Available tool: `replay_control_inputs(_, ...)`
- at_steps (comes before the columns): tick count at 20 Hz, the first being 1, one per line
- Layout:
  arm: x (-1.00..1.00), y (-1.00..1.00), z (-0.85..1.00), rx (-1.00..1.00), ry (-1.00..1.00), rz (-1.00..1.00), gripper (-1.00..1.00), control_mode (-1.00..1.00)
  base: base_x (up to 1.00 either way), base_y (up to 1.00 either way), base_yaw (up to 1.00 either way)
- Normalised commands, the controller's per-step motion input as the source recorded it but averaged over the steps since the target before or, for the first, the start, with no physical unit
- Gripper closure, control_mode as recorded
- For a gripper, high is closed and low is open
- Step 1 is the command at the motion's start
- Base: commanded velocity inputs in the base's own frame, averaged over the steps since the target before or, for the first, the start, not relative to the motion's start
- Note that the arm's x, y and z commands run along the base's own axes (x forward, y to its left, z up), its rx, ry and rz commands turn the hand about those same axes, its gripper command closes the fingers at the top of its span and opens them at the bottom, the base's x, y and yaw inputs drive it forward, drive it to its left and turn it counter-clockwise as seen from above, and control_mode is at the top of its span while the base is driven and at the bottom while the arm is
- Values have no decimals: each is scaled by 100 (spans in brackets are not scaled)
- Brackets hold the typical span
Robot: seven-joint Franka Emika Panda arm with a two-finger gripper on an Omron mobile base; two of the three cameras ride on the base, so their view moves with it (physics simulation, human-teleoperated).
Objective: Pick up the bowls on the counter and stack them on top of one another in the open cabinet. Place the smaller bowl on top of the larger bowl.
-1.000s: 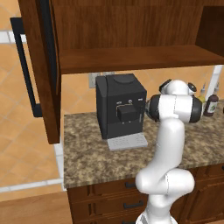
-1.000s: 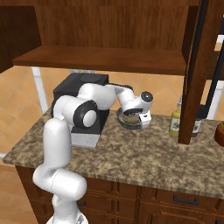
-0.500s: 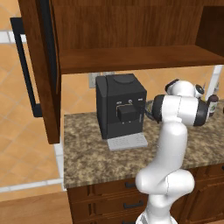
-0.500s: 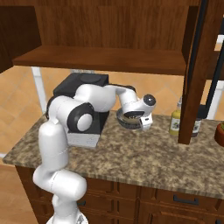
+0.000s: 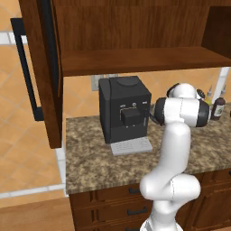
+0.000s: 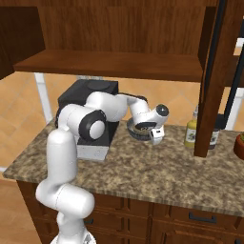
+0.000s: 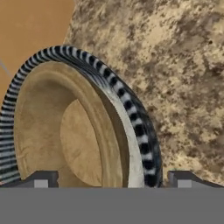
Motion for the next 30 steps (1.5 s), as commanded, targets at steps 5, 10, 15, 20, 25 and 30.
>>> replay_control_inputs(5,7,3,-31,0,0,0,-100,-100,0,0,0)
replay_control_inputs(10,5,7,-23,0,0,0,100,-100,0,0,0)
replay_control_inputs(15,-5,12,4,0,-1,0,100,-100,0,0,0)
replay_control_inputs(20,-72,5,77,1,-7,0,100,-100,0,0,0)
replay_control_inputs(25,-96,0,100,0,-9,0,100,-100,0,0,0)
replay_control_inputs(30,-100,1,100,1,-9,0,100,-100,0,0,0)
